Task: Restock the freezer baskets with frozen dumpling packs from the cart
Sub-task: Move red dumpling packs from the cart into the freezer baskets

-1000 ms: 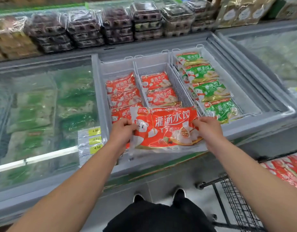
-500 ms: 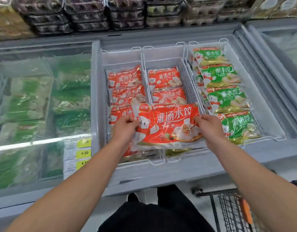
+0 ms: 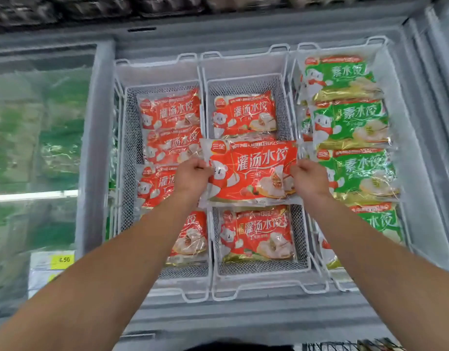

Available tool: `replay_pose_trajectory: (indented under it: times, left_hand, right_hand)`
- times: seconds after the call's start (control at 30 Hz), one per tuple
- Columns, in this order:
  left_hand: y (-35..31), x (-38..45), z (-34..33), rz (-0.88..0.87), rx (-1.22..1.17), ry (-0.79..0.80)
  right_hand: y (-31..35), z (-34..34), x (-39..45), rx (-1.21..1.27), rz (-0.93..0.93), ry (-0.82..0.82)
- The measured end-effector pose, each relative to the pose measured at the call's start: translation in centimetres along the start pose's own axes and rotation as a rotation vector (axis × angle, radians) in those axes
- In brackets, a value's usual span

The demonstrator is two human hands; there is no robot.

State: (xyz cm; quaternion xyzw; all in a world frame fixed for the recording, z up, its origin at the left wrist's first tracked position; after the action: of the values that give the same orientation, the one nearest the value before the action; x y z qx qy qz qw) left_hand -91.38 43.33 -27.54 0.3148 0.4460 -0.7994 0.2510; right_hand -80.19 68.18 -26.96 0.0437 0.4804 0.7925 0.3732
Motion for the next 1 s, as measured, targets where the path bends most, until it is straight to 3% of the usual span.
replay_pose_trajectory:
  times: [0.2, 0.43, 0.7, 0.8, 1.0]
  left_hand:
    - [1.6, 3.3, -4.1, 0.113, 0.115, -0.03]
    - [3.0, 5.5, -7.9, 0.222, 0.254, -0.001]
    - [3.2, 6.3, -9.6, 0.372, 0.182, 0.349]
    - [3.5, 5.8, -9.8, 0.469, 0.168, 0.399]
    - [2.2, 4.1, -7.5, 0.296, 0.281, 0.365]
  right_hand:
    - [-3.0, -1.5, 2.6, -0.071, -0.062, 0.107]
    - [-5.8, -4.7, 3.8, -0.122, -0.07, 0.341]
    - [-7.9, -6.6, 5.1, 0.002, -0.208, 0.484]
    - [-8.6, -6.6, 4.8, 0.003, -0.245, 0.514]
    - [-6.9, -5.6, 2.6, -0.071, -0.216, 0.477]
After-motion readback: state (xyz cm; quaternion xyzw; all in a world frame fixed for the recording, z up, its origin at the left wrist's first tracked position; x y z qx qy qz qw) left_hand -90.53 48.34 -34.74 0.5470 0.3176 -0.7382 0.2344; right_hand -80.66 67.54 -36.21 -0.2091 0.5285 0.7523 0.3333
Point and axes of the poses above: each hand's wrist, its own x-axis towards the middle knuckle, its own z-axis out of the back of the hand, y = z × x, the point moved 4 cm from there along x, towards the middle knuckle, and after that the axes turned 14 degrees about z, right-handed, at the moved point
